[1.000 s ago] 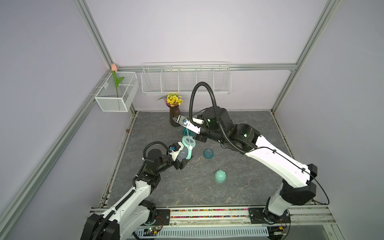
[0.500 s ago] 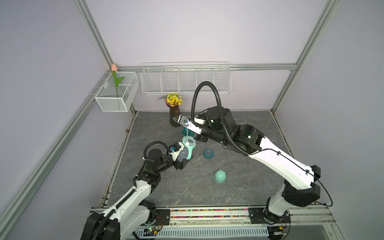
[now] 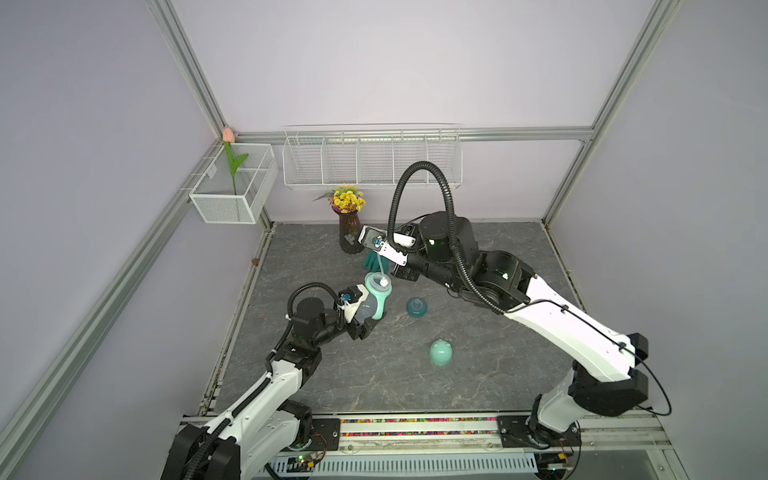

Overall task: Assemble the baby bottles
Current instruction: Place the straw into the baby bottle.

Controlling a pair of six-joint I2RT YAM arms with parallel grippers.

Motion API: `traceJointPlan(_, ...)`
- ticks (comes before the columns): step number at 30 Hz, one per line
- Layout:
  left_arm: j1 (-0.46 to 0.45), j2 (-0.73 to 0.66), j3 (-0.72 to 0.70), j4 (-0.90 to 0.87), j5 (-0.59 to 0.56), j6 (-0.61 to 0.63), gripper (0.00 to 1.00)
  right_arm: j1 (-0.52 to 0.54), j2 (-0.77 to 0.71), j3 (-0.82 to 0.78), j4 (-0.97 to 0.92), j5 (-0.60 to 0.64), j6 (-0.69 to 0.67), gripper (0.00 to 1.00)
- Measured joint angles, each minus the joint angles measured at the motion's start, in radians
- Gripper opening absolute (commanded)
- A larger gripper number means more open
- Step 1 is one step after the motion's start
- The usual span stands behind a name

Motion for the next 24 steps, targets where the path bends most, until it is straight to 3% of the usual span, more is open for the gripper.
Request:
traceJointPlan(17,0.0,-0.051,0.007,-0.012,0.035,-0.001,0.0,-0.003,0.0,-0.037,0.019,0.0,0.003,0.07)
traceJointPlan(24,0.0,-0.06,0.008,0.026,0.024,-0.029,0.0,-0.005,0.0,-0.159,0.034,-0.023,0.035,0.08)
